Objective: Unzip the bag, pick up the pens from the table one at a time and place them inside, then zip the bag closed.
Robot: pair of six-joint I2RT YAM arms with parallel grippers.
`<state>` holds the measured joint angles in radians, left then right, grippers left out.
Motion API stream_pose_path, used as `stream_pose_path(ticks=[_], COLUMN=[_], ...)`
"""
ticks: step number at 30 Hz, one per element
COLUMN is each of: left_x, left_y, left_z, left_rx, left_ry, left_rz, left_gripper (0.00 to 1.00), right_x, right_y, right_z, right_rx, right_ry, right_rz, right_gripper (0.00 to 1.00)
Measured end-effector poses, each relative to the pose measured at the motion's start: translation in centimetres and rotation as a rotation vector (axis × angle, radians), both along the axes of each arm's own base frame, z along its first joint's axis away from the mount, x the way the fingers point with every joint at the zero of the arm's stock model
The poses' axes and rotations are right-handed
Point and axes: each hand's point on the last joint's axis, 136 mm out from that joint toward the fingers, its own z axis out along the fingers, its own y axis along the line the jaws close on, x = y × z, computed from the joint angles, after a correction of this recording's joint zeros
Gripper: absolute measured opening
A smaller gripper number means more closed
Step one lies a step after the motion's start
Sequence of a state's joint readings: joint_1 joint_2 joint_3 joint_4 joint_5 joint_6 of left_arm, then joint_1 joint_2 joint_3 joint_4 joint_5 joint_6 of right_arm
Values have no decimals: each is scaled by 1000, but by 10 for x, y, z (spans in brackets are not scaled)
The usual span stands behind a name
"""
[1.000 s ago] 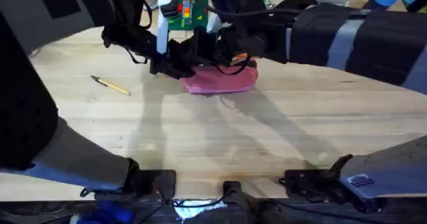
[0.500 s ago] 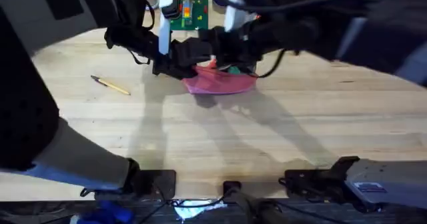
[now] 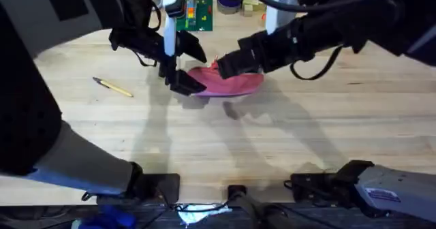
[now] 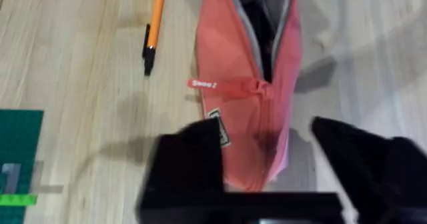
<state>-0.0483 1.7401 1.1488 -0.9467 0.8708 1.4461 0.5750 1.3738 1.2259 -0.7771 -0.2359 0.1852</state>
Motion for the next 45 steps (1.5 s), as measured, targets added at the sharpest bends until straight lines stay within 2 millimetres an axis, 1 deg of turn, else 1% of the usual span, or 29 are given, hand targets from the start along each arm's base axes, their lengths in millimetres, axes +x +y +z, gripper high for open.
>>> stream_pose_path(ticks=[1, 2, 7, 10, 12, 14, 16, 19, 21, 24, 28, 30, 32, 39, 40, 41, 42, 44, 45], left_x=[0, -1, -2, -13, -17, -19, -20, -21, -21, -21, -27, -33, -39, -78, -82, -85, -87, -92, -95], left_y=[-1, -2, -2, 3, 7, 14, 21, 31, 37, 44, 49, 51, 52, 56, 58, 60, 62, 66, 68], left_z=[0, 0, 0, 1, 6, 16, 29, 53, 66, 75, 76, 80, 90, 135, 140, 144, 148, 154, 156], left_rx=[-1, -3, -2, 21, 32, 33, 24, -3, -16, -27, -15, 4, 18, 66, 73, 80, 86, 106, 117], left_ry=[-1, 1, 23, 112, 163, 205, 235, 246, 232, 204, 204, 190, 160, 29, 9, -13, -31, -59, -70], left_rz=[-4, -4, 7, 32, 53, 76, 91, 96, 89, 75, 60, 51, 45, 66, 75, 88, 101, 131, 145], left_gripper=[954, 983, 993, 994, 995, 995, 996, 997, 997, 997, 997, 997, 997, 995, 995, 995, 995, 996, 995], right_x=[-1, -2, -5, -5, -1, 2, 6, 11, 15, 23, 31, 33, 34, 40, 41, 42, 43, 45, 45], right_y=[-3, -6, -15, -19, -22, -26, -28, -29, -31, -30, -22, -18, -17, -12, -11, -11, -10, -9, -9], right_z=[-1, -2, -4, 3, 8, 13, 17, 23, 26, 28, 20, 18, 17, 28, 29, 30, 30, 32, 32], right_rx=[-12, -25, -73, -105, -138, -172, -196, -216, -226, -240, -250, -256, -263, -266, -268, -270, -275, -289, -304], right_ry=[-3, -6, -22, -55, -94, -134, -168, -208, -227, -239, -216, -206, -200, -248, -256, -267, -284, -318, -343], right_rz=[13, 26, 91, 140, 164, 189, 214, 238, 248, 270, 327, 355, 379, 429, 437, 447, 467, 513, 555], right_gripper=[996, 996, 995, 995, 995, 995, 995, 995, 995, 996, 996, 995, 995, 983, 964, 910, 750, 480, 311])
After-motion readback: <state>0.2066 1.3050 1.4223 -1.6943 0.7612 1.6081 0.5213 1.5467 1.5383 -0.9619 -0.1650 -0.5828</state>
